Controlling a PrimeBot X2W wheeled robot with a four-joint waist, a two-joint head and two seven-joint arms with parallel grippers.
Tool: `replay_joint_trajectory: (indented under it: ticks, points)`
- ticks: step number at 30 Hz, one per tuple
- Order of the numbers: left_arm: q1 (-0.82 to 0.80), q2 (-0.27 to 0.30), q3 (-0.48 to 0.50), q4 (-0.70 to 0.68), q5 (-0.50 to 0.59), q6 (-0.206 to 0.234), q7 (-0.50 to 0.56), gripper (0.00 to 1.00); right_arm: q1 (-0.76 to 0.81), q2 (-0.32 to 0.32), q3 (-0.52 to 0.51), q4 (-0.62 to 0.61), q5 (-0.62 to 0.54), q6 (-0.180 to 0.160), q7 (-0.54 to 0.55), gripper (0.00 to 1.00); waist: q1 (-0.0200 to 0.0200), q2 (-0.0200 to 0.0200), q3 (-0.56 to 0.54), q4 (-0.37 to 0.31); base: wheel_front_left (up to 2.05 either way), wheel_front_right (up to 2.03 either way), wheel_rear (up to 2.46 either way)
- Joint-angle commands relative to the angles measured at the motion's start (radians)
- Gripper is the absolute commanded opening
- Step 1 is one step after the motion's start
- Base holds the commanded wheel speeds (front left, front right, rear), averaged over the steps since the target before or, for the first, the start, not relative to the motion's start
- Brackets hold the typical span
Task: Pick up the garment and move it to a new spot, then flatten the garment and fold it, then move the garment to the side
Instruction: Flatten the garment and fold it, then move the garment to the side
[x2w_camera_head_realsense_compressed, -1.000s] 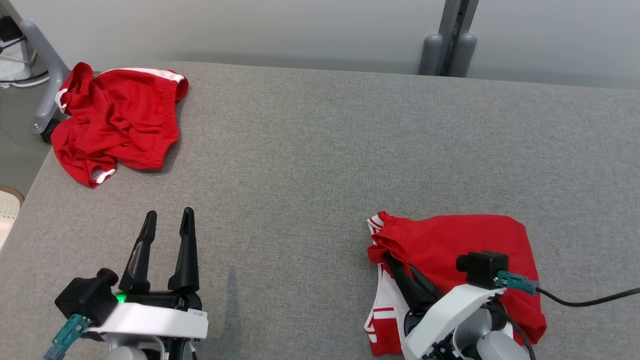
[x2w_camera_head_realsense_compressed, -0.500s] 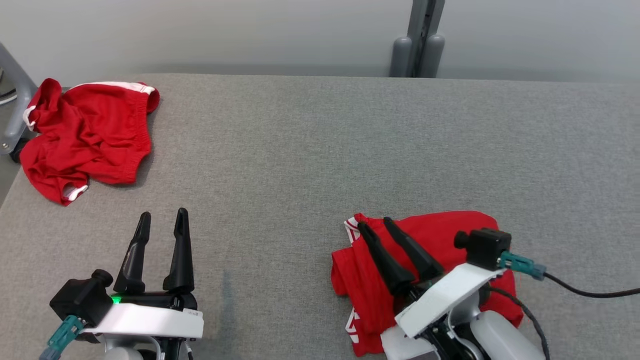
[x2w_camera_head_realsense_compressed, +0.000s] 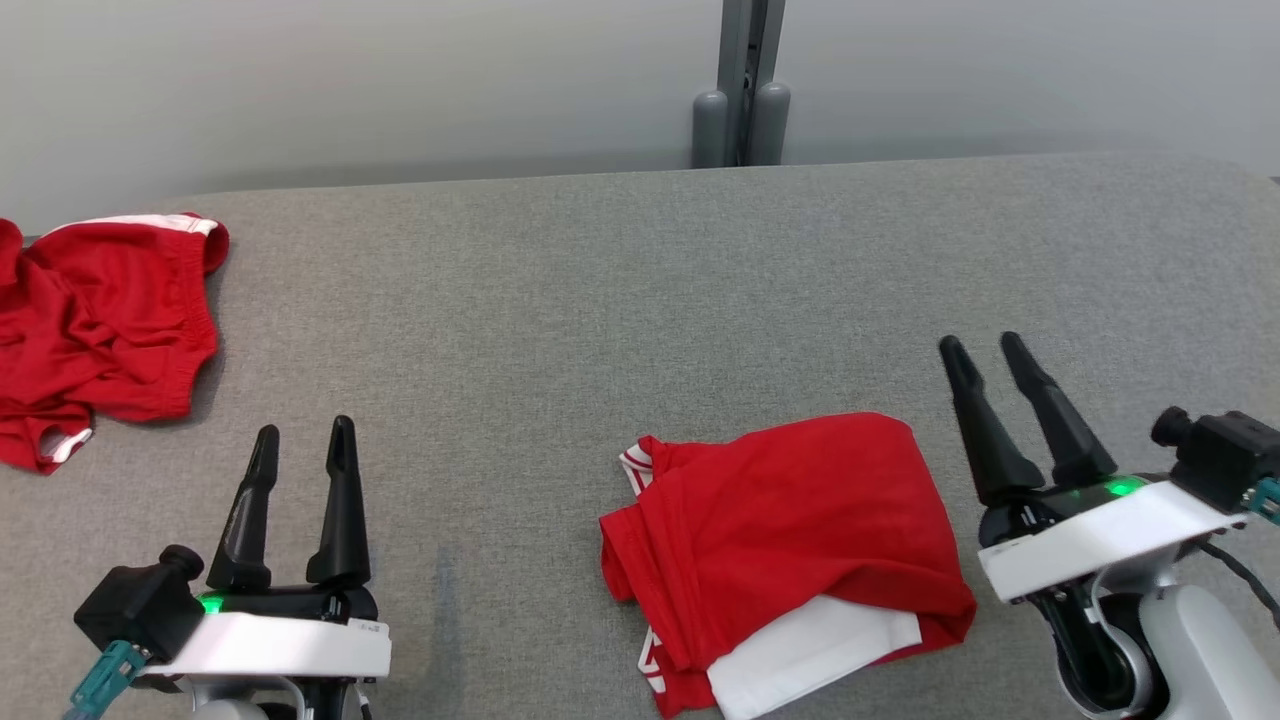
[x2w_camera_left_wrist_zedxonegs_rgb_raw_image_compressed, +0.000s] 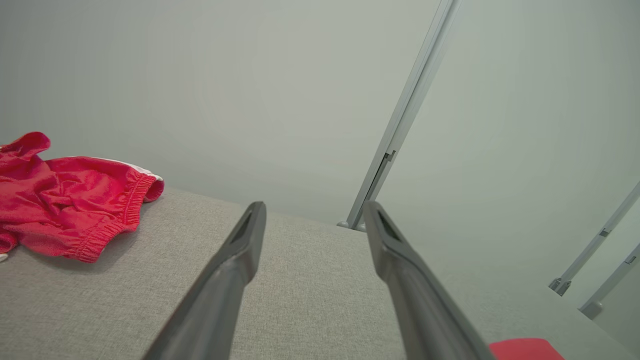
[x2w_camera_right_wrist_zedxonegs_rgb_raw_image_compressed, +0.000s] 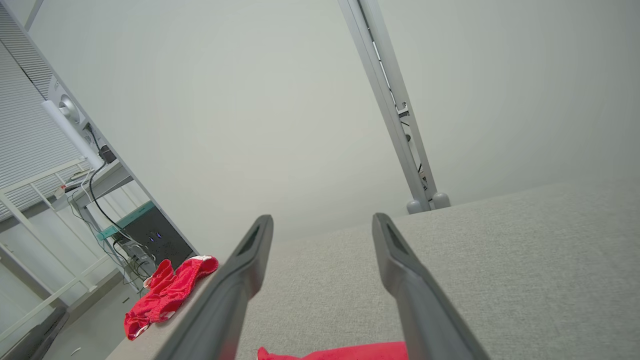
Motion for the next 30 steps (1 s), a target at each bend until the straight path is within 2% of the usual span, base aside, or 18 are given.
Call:
replay_joint_trajectory:
  ticks: [1, 7, 12, 21, 30]
  points:
    - [-0.002, 0.004, 0.009, -0.008, -0.002, 0.002, 0.000, 1.00, 0.018, -0.006, -0.026, -0.006, -0.020, 0.000, -0.005, 1.00, 0.0000, 0.0000, 0.000, -0.009, 0.00, 0.00, 0.00]
    - [0.002, 0.004, 0.041, -0.038, -0.001, 0.004, 0.000, 1.00, 0.066, -0.006, -0.158, -0.020, -0.113, 0.000, -0.043, 1.00, 0.0000, 0.0000, 0.002, -0.032, 0.00, 0.00, 0.00]
    - [0.020, 0.004, 0.065, -0.067, 0.003, 0.012, 0.000, 1.00, 0.092, -0.009, -0.215, 0.006, -0.209, 0.000, -0.089, 1.00, 0.0000, 0.0000, 0.000, -0.046, 0.00, 0.00, 0.00]
    - [0.034, 0.003, 0.066, -0.099, 0.007, 0.022, 0.000, 1.00, 0.112, 0.026, -0.228, 0.053, -0.229, 0.000, -0.120, 1.00, 0.0000, 0.0000, -0.003, -0.046, 0.00, 0.00, 0.00]
    - [0.046, 0.003, 0.055, -0.117, 0.020, 0.039, 0.000, 1.00, 0.097, 0.016, -0.223, 0.085, -0.265, 0.000, -0.118, 1.00, 0.0000, 0.0000, -0.004, -0.037, 0.00, 0.00, 0.00]
